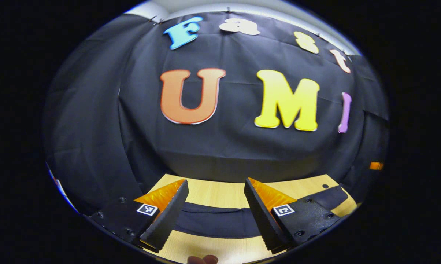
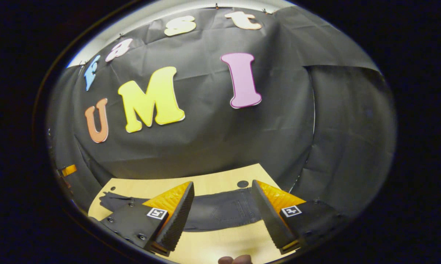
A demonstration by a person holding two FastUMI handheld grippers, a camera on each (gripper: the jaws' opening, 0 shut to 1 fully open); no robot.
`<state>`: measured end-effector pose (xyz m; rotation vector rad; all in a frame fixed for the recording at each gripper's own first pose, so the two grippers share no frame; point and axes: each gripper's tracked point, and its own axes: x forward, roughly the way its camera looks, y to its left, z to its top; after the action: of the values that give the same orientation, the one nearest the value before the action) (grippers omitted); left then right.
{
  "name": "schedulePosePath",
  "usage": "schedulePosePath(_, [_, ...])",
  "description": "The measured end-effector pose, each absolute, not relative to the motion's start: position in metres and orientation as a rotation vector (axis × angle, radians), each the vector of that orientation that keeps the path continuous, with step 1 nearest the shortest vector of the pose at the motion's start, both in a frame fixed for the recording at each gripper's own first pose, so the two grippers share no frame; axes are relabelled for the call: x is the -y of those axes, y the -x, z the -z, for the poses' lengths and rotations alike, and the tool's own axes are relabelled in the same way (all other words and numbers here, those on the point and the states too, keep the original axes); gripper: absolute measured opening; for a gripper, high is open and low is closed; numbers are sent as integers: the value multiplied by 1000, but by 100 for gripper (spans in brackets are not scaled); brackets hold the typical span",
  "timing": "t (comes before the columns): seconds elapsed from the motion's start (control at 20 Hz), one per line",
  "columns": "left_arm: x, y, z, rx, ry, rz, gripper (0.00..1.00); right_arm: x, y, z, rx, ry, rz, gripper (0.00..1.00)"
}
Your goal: Grasp the waist and the cuffs of the jeans and fold them to make the two legs overlap; first hold the waist and fold one-third of the jeans toward the cuffs, then hold the cuffs and fold the remaining one-third in the same direction to finish folding.
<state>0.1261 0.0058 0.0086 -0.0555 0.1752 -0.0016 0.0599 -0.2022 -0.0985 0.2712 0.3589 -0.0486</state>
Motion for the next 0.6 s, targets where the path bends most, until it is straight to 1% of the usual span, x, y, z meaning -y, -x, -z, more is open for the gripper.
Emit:
schedulePosePath(0.05, [6, -118, -9, -169, 57, 19, 98, 197, -48, 98, -369, -267, 40, 93])
schedulePosePath(0.1, [17, -110, -9, -164, 57, 36, 98, 194, -38, 100, -378, -256, 43, 97])
schedulePosePath(0.35, [46, -90, -2, -173, 99, 52, 100, 183, -9, 116, -407, -230, 33, 97])
schedulePosePath(0.4, [46, -87, -2, -172, 105, 43, 99, 187, -7, 119, -409, -225, 38, 97])
schedulePosePath(0.6, [58, -82, -6, -164, 103, 20, 100, 210, -21, 145, -436, -260, 70, 97])
